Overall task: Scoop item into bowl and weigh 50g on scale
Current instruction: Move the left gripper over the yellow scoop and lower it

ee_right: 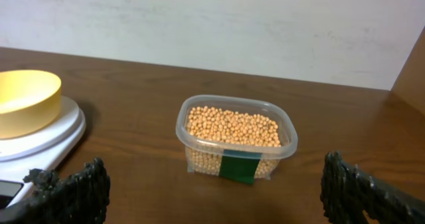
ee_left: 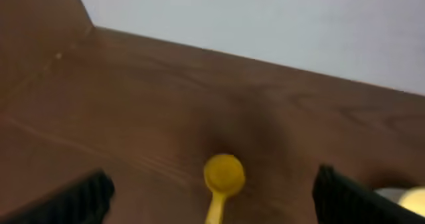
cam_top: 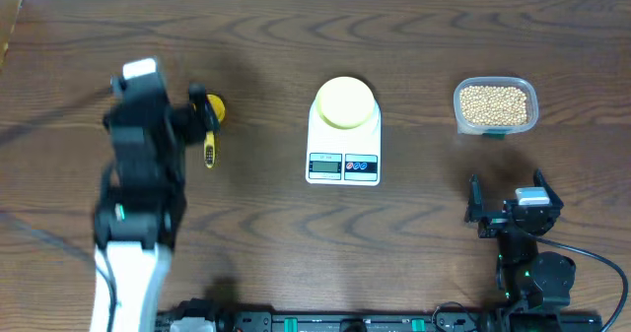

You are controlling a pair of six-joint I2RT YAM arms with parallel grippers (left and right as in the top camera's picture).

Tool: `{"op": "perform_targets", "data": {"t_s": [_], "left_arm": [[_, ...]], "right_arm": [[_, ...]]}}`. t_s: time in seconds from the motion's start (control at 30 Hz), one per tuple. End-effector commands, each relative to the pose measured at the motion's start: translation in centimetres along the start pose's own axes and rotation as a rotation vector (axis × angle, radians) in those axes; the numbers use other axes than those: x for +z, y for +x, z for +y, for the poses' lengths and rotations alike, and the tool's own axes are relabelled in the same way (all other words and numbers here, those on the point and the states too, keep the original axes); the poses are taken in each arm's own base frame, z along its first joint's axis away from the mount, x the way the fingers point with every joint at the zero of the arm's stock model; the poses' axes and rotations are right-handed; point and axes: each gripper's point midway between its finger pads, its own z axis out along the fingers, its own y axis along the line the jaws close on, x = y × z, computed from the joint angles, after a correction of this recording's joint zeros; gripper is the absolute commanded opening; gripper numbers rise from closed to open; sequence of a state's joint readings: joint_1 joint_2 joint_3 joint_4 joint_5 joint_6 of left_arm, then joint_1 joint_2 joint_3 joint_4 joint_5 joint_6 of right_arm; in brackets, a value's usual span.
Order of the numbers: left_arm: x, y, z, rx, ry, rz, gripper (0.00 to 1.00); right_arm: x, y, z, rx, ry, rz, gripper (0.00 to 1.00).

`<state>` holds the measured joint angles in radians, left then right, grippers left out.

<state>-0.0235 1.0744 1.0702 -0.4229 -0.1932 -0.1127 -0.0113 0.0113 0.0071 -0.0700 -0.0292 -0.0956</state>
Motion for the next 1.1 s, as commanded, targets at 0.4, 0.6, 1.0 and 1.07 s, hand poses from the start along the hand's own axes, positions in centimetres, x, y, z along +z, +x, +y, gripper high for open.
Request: {"op": "perform_targets", "data": {"t_s": [0.4, 0.6, 1.0, 1.07], "left_arm": [[14.9, 1.2, 3.0, -0.240, 0.099, 0.417, 0.97], [17.7, 4.7, 3.1, -0.260, 0.096, 0.511, 0.98], [19.3, 12.2, 3.6, -0.069, 0.118, 0.737, 0.66], [19.5, 12.5, 3.6, -0.045, 0.127, 0.741, 0.66]], "right_arm": [[0.0, 0.1, -0.1, -0.010, 0.006, 0.001, 0.99], [0.0, 0.1, -0.1, -0.010, 0.006, 0.001, 0.99], [0.0, 0.1, -0.1, -0.010, 0.006, 0.001, 0.99], [0.0, 0.1, -0.1, -0.010, 0.006, 0.001, 0.99]]}}
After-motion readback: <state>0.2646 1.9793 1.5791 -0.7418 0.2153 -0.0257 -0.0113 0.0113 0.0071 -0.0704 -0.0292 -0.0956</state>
